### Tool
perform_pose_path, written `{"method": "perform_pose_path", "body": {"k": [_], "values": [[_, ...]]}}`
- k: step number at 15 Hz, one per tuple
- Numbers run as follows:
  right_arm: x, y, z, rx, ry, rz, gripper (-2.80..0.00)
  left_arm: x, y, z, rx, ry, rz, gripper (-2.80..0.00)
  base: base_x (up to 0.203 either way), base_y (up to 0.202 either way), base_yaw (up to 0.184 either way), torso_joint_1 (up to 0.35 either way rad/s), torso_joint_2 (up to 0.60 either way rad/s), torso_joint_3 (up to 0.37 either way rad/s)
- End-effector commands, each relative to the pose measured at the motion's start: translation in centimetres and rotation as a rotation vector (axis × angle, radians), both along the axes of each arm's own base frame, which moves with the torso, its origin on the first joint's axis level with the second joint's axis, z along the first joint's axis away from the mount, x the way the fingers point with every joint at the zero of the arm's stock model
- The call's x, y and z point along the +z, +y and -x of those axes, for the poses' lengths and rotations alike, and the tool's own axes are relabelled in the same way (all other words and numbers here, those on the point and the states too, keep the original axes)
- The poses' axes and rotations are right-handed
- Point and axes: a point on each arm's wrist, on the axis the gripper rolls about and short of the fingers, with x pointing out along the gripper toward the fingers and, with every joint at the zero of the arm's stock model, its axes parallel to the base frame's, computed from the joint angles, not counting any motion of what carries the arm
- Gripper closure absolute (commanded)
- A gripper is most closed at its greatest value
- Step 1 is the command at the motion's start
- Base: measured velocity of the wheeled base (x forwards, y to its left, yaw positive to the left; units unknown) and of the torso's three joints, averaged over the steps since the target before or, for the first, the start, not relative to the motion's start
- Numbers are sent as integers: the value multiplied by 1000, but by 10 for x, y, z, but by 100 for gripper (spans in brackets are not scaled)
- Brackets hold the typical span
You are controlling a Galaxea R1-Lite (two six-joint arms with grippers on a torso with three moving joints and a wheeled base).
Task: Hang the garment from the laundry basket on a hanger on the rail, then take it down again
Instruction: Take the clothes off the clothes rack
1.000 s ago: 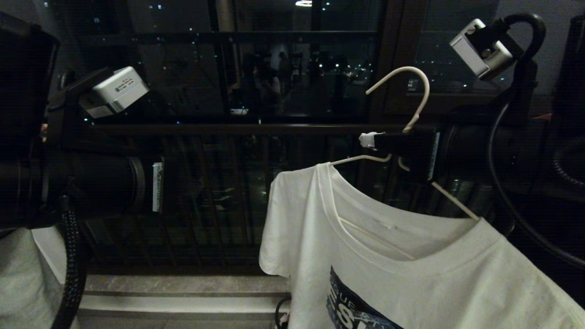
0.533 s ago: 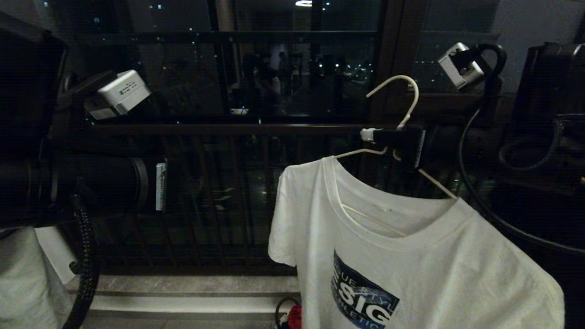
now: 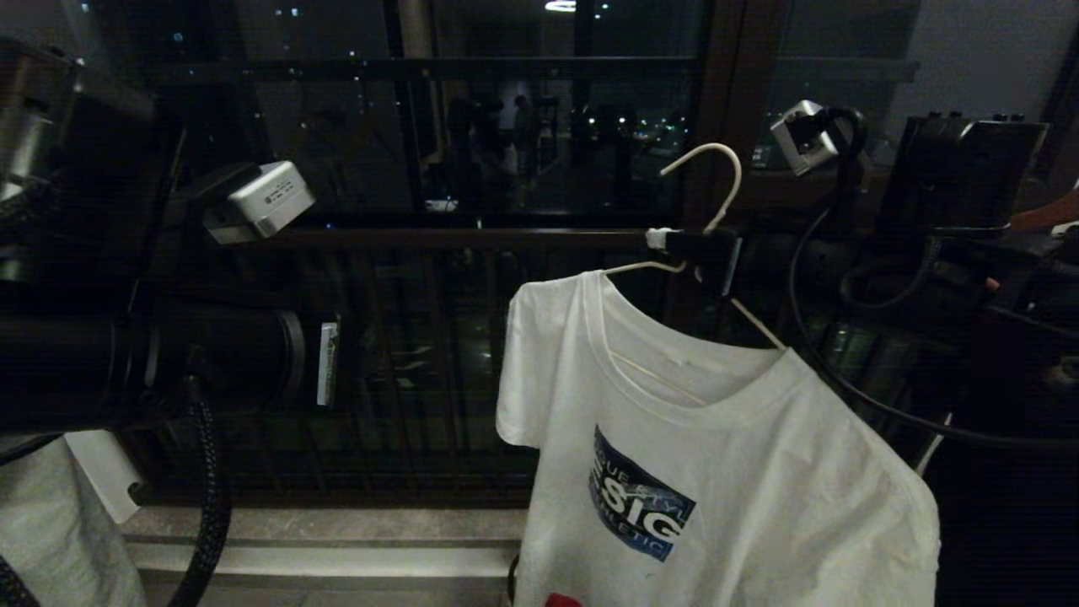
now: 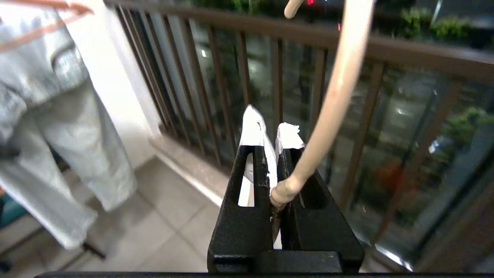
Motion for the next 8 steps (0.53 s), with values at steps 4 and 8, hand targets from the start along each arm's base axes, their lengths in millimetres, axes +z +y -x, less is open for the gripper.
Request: {"method": "perform_pose_path", "body": {"k": [4, 8], "values": [[-7, 16, -2, 42, 58, -59, 0, -24, -21, -23, -1, 101, 18, 0, 0, 0, 0, 0, 0, 0], [-16, 33, 0, 84, 88, -50, 0, -31, -31, -24, -48, 128, 57, 0, 0, 0, 0, 0, 0, 0]]}}
